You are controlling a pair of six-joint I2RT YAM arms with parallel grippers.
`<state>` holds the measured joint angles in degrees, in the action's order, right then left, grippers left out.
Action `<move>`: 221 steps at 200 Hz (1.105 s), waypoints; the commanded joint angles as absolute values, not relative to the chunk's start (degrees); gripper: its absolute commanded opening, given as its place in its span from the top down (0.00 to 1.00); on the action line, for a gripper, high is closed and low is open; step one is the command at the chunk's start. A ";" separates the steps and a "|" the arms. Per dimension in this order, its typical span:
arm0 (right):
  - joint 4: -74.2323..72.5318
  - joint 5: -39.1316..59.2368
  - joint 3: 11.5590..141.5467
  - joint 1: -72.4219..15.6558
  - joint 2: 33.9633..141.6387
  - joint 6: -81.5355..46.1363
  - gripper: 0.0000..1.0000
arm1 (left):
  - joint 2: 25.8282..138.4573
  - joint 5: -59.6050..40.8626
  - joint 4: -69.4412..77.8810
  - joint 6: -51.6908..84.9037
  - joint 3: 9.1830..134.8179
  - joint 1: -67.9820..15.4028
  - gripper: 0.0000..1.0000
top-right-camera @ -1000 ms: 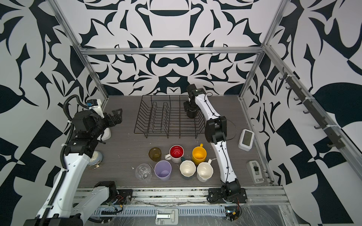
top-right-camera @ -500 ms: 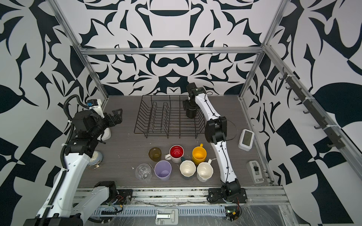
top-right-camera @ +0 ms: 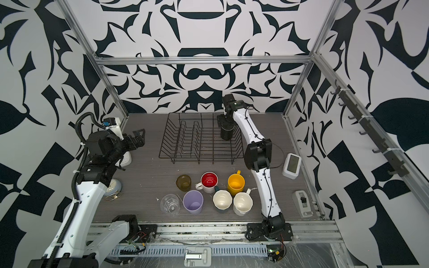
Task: Load the cups into the dish rack
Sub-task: 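Open the right gripper and lift it away from the black mug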
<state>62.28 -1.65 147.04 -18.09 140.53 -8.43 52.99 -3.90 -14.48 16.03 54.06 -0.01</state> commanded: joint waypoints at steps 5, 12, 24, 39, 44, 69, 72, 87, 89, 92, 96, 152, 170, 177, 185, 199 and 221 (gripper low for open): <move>62.49 -1.41 148.65 -18.01 135.75 -7.92 0.09 | 52.95 -4.36 -15.12 15.96 53.79 0.15 0.01; 62.57 -1.41 148.71 -17.99 135.50 -7.83 0.09 | 53.00 -4.37 -15.11 15.96 53.79 0.18 0.00; 62.82 -1.41 148.62 -18.08 134.97 -7.74 0.09 | 52.91 -4.22 -15.12 15.87 53.72 0.13 0.00; 63.02 -1.50 148.33 -18.19 133.88 -7.55 0.09 | 52.91 -4.13 -15.12 15.82 53.78 0.17 0.01; 63.08 -1.54 147.98 -18.24 133.42 -7.47 0.09 | 52.90 -4.14 -15.12 15.83 53.78 0.13 0.00; 62.65 -1.92 144.20 -18.67 129.68 -7.08 0.09 | 52.84 -4.28 -15.12 15.91 53.72 0.13 0.01; 62.48 -1.93 143.42 -18.71 129.07 -7.04 0.09 | 52.90 -4.28 -15.12 15.90 53.78 0.17 0.01; 60.80 -2.20 138.41 -19.11 125.43 -6.96 0.10 | 52.82 -4.35 -15.12 15.91 53.78 0.18 0.01; 60.44 -2.20 137.76 -19.15 124.89 -6.99 0.10 | 52.82 -4.36 -15.07 15.91 53.83 0.18 0.01; 59.86 -2.21 136.32 -19.26 124.04 -7.03 0.10 | 52.76 -4.35 -15.10 15.91 53.75 0.12 0.01; 59.27 -2.20 134.64 -19.33 122.89 -7.03 0.10 | 52.82 -4.41 -15.12 15.92 53.74 0.17 0.01; 54.06 -2.76 115.52 -20.38 109.35 -8.16 0.11 | 52.65 -4.54 -15.18 16.00 53.74 0.16 0.01; 52.93 -2.82 110.41 -20.58 105.55 -8.74 0.12 | 52.65 -4.71 -15.12 16.10 53.78 0.17 0.01; 52.36 -2.65 107.98 -20.58 103.76 -9.08 0.12 | 52.65 -4.77 -15.12 16.16 53.88 0.13 0.01; 52.09 -2.59 105.94 -20.66 102.25 -9.31 0.12 | 52.65 -4.82 -15.19 16.15 53.84 0.18 0.01; 51.87 -2.81 101.89 -20.74 99.02 -9.78 0.13 | 52.64 -4.75 -15.21 16.21 53.78 0.17 0.00; 51.90 -2.90 96.36 -20.83 94.15 -10.56 0.14 | 52.55 -4.61 -15.21 16.17 53.79 0.18 0.01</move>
<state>53.41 -2.00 100.57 -20.51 100.18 -8.93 52.99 -4.10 -14.87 16.08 54.06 -0.01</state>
